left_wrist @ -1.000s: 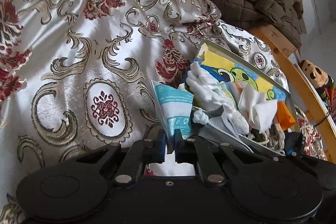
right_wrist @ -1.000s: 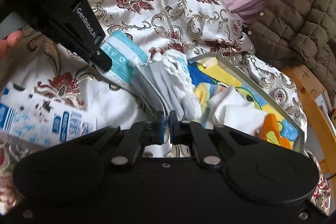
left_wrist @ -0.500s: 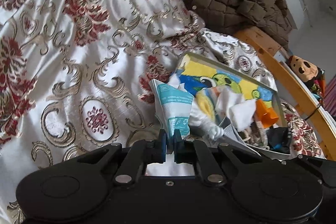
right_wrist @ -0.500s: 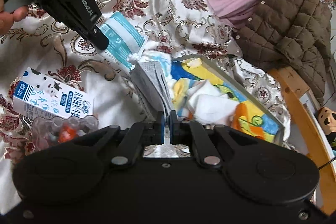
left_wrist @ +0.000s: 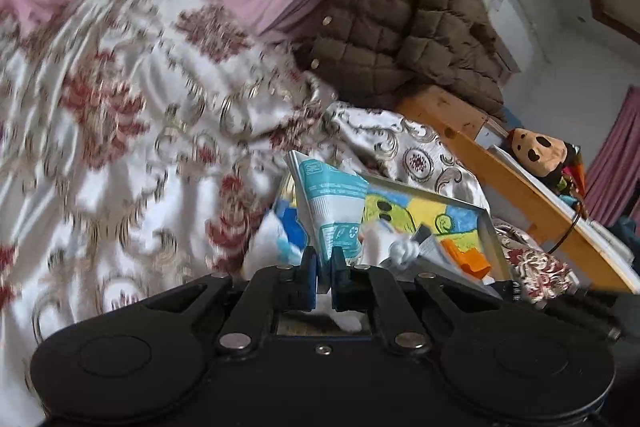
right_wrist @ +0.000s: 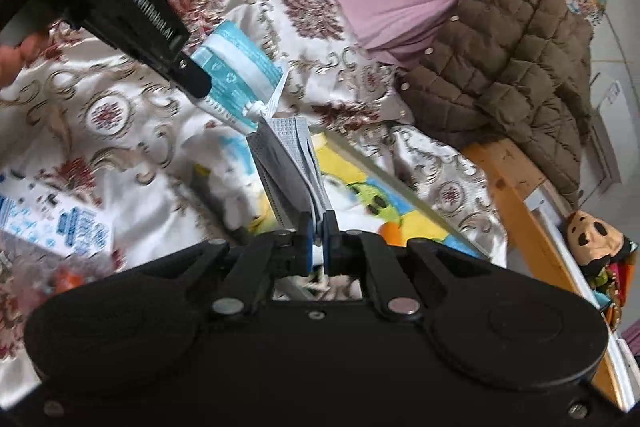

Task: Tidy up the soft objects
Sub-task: 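Lift the mask packet and grey mask and carry them over the tray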

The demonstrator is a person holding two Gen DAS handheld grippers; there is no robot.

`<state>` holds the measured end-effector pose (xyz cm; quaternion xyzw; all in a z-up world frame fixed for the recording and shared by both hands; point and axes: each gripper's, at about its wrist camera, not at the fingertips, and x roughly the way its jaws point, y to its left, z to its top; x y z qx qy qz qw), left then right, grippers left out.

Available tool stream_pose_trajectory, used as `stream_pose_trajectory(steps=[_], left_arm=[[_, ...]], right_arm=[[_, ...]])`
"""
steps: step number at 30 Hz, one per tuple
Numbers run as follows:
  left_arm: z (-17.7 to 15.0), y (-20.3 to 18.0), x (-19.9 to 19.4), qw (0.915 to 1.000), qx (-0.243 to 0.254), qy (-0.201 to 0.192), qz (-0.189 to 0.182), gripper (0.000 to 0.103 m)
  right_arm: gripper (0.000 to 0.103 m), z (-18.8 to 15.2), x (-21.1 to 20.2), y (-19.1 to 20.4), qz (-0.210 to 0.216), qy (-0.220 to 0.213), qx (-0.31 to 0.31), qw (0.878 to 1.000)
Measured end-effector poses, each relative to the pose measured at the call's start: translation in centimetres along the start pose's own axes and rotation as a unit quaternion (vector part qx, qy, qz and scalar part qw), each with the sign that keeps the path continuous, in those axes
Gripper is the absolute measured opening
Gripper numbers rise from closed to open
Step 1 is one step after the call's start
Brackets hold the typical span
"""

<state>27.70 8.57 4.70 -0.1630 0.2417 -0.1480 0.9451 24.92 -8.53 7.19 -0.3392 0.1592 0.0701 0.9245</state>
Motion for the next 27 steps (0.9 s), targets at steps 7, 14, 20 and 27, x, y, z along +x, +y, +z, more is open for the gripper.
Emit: stream_pose_trajectory(steps=[7, 14, 20, 27], left_arm=[[0.8, -2.1, 1.4, 0.9955, 0.083, -0.039, 0.024, 0.006], [0.0, -3.1, 4.1, 0.9857, 0.147, -0.071, 0.043, 0.006], [-1.5, -3.5, 5.9, 0.9744, 0.204, -0.072, 0.061, 0.006], [-3.2, -3.5, 7.9, 0.9632, 0.253, -0.063, 0.066, 0.006]], right_arm=[[0.0, 1.2, 2.6, -2.8, -0.036, -0.006, 0.025, 0.999], [0.0, 1.2, 6.5, -5.0, -0.058, 0.004, 0.071, 0.996], [0.0, 0.1, 10.9, -6.0, -0.067, 0.021, 0.126, 0.99], [0.0, -1.4, 15.1, -6.8, -0.039, 0.069, 0.223, 0.972]])
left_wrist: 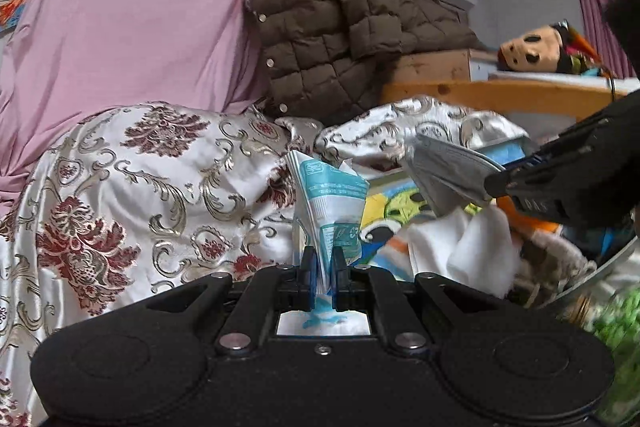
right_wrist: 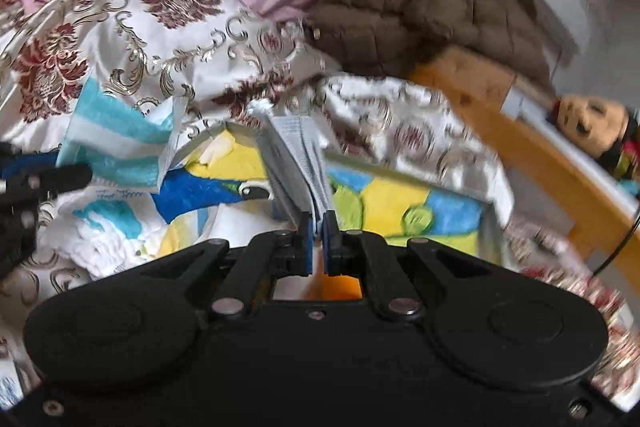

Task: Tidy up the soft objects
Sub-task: 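Lift the mask packet and grey mask and carry them over the tray, then lower the mask packet and grey mask into the tray and open both grippers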

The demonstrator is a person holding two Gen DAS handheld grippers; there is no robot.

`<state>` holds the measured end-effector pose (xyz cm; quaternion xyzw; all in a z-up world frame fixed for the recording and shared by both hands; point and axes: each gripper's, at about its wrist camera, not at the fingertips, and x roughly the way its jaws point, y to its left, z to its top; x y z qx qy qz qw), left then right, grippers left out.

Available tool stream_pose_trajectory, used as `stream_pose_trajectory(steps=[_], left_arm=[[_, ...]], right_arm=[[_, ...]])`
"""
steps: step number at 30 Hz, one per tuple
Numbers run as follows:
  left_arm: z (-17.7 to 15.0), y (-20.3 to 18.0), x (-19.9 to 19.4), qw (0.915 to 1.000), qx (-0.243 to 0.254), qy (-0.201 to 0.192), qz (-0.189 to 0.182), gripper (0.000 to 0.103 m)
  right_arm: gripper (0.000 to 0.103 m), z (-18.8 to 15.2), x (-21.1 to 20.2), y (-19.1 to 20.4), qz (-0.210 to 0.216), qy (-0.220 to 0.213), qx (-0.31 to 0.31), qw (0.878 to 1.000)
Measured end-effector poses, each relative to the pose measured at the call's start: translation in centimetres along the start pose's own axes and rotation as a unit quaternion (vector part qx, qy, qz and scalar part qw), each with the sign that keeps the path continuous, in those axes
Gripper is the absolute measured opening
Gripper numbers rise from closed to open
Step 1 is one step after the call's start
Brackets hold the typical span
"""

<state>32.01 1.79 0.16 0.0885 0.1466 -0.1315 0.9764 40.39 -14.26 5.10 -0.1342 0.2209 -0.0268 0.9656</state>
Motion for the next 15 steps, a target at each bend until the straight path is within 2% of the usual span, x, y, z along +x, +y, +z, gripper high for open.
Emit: stream_pose_trajectory(steps=[6, 15], left_arm=[[-1.2, -0.2, 1.7, 0.9994, 0.0, 0.028, -0.022, 0.006], [-1.2, 1.5, 3.5, 0.9935, -0.071, 0.059, -0.067, 0.007]], right_arm=[[0.0, -0.9, 3.1, 0.0, 0.013, 0.036, 0.026, 0.999], [0.0, -0.2, 5.7, 0.7, 0.004, 0.035, 0.037, 0.999]])
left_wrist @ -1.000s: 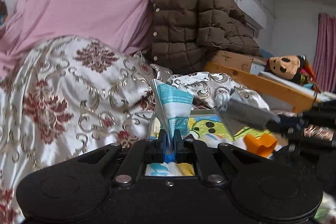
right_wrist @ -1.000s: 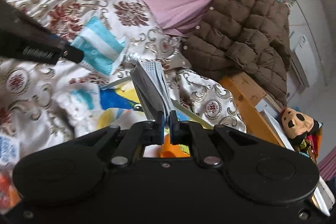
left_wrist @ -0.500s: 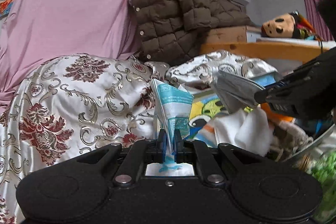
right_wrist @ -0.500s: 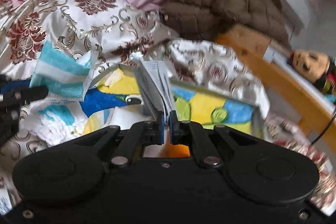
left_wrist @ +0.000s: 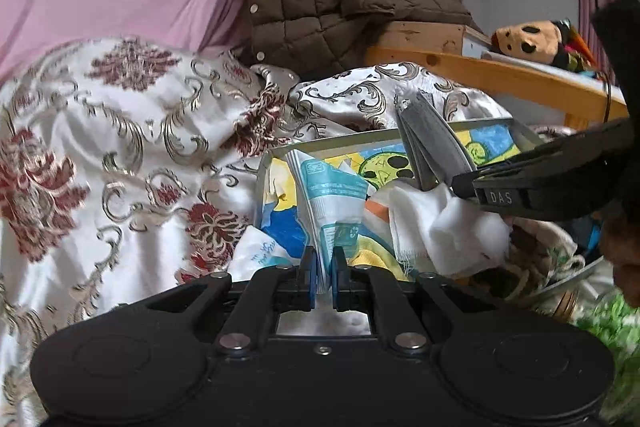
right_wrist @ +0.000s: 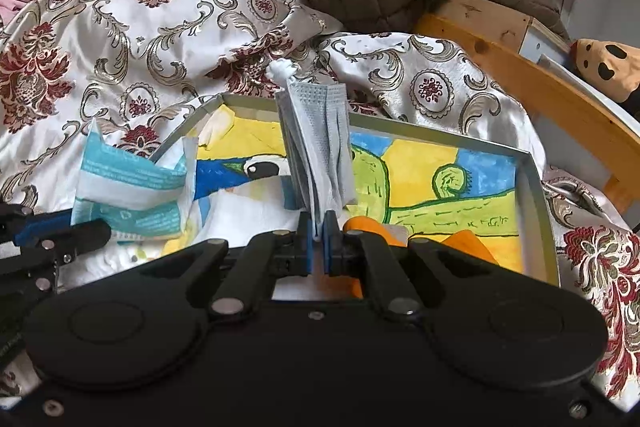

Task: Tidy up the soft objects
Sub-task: 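Lower the mask packet and grey mask into the tray and open both grippers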

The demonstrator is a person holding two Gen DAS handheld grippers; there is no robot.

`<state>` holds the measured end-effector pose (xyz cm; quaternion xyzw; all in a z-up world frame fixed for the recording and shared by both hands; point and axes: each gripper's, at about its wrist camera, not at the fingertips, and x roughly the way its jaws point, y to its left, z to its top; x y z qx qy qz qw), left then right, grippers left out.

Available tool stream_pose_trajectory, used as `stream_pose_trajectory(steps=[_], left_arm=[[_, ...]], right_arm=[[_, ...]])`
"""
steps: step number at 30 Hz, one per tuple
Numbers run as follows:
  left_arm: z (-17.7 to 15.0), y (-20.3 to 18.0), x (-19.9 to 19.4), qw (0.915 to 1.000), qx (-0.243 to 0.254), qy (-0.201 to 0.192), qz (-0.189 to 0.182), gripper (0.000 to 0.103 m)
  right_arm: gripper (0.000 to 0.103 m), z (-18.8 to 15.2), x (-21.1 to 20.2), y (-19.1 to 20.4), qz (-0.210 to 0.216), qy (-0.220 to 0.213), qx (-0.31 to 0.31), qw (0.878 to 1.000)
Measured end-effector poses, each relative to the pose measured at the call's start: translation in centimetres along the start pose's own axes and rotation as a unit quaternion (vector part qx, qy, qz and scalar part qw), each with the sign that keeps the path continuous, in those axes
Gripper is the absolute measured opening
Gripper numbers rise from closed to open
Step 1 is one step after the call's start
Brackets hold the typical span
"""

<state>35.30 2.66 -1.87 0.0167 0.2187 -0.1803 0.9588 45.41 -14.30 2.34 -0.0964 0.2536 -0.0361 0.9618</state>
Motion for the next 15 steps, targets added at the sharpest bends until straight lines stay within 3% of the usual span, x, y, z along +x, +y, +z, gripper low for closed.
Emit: stream_pose_trajectory(steps=[4, 10, 15], left_arm=[[0.2, 1.3, 0.7, 0.9991, -0.036, 0.013, -0.02, 0.008], [0.2, 4.2, 1.7, 0.9892, -0.123, 0.026, -0.075, 0.015], [0.0, 4.1, 2.0, 0.9891, -0.126, 0.024, -0.072, 0.02]], right_arm=[[0.0, 1.1, 0.0, -0.3, -0.007, 0.003, 0.024, 1.0], [0.001, 2.5, 0.5, -0.8, -0.015, 0.002, 0.042, 0.999], [0.002, 2.8, 0.6, -0.8, -0.019, -0.004, 0.04, 0.999]])
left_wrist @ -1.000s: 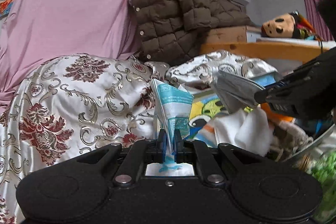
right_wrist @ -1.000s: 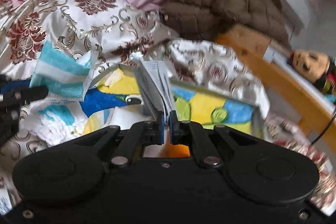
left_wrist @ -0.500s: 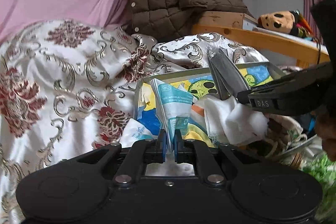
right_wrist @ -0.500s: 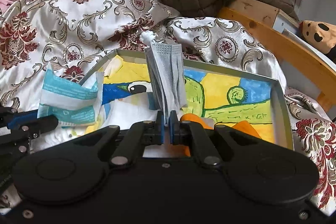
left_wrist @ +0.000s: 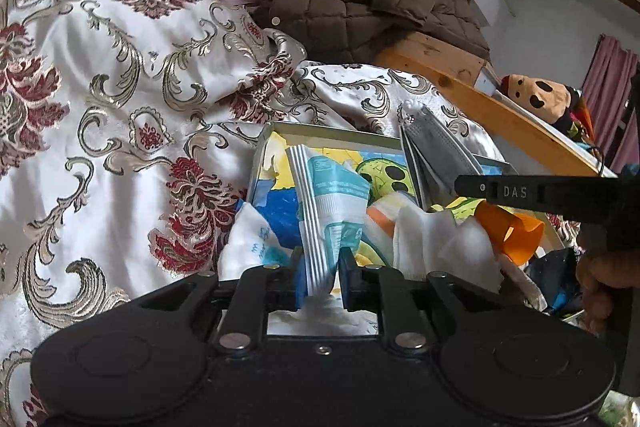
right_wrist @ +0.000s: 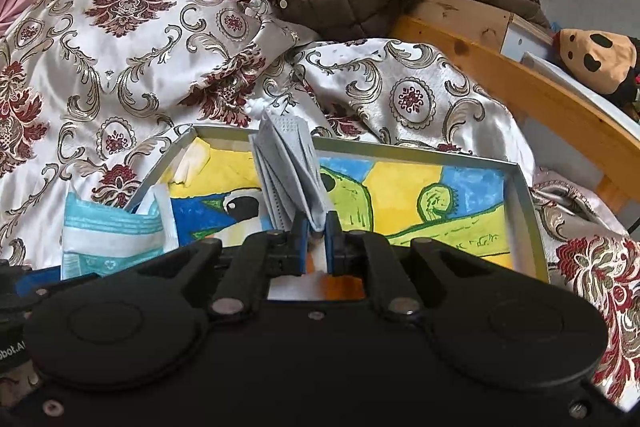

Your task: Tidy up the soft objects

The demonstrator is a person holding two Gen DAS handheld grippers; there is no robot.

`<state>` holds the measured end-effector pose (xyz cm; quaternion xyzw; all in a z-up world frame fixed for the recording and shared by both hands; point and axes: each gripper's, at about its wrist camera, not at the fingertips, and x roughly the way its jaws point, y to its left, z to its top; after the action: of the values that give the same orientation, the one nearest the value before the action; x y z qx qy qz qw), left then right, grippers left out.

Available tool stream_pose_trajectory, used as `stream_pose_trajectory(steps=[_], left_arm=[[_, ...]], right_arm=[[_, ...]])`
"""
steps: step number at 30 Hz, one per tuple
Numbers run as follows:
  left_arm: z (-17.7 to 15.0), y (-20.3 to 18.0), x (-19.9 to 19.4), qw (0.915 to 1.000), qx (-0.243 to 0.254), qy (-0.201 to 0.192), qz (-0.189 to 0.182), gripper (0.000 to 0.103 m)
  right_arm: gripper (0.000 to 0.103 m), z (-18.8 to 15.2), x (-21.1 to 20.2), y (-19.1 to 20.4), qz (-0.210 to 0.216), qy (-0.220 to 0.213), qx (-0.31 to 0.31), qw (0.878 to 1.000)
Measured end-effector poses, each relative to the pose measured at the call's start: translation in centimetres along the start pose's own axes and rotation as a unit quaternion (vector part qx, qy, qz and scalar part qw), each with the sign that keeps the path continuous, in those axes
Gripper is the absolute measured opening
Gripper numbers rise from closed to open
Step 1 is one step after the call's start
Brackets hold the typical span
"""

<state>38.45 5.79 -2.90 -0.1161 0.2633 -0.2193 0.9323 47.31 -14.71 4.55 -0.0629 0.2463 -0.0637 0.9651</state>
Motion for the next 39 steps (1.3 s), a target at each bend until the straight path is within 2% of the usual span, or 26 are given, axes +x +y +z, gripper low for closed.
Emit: stream_pose_trajectory(steps=[3, 5, 8, 18, 20, 25, 28, 36, 39], left_arm=[[0.1, -0.3, 0.0, 1.0, 0.007, -0.003, 0.003, 0.028], [0.1, -0.5, -0.1, 0.9999, 0.009, -0.006, 0.006, 0.038], [0.1, -0.5, -0.4, 0.9999, 0.008, -0.009, 0.008, 0.047], [-0.1, -2.2, -1.7, 0.9997, 0.007, -0.018, 0.017, 0.061], [-0.3, -2.7, -2.3, 0.9994, 0.006, -0.027, 0.022, 0.07], [-0.7, -4.7, -4.0, 0.9988, 0.011, -0.035, 0.031, 0.072], [-0.8, -5.8, -5.2, 0.9981, 0.016, -0.046, 0.039, 0.079], [-0.7, -8.4, -9.5, 0.9941, 0.022, -0.066, 0.083, 0.083], [-0.7, -9.4, -11.2, 0.9913, 0.039, -0.076, 0.1, 0.089]], right_arm=[[0.004, 0.2, -0.2, -0.1, 0.003, 0.0, 0.003, 1.0], [0.007, 0.0, -0.5, -0.2, 0.004, -0.001, 0.005, 1.0], [0.014, -0.2, -1.1, -0.3, 0.008, -0.001, 0.007, 1.0], [0.038, -0.8, -5.4, -1.5, 0.02, -0.02, 0.012, 1.0], [0.044, -0.8, -6.8, -2.1, 0.023, -0.03, 0.018, 0.999], [0.059, -1.5, -10.0, -4.6, 0.033, -0.046, 0.043, 0.997], [0.068, -2.3, -11.9, -5.7, 0.039, -0.056, 0.044, 0.997], [0.087, -4.8, -17.4, -9.5, 0.062, -0.076, 0.075, 0.992], [0.093, -5.9, -19.5, -10.6, 0.068, -0.084, 0.081, 0.991]])
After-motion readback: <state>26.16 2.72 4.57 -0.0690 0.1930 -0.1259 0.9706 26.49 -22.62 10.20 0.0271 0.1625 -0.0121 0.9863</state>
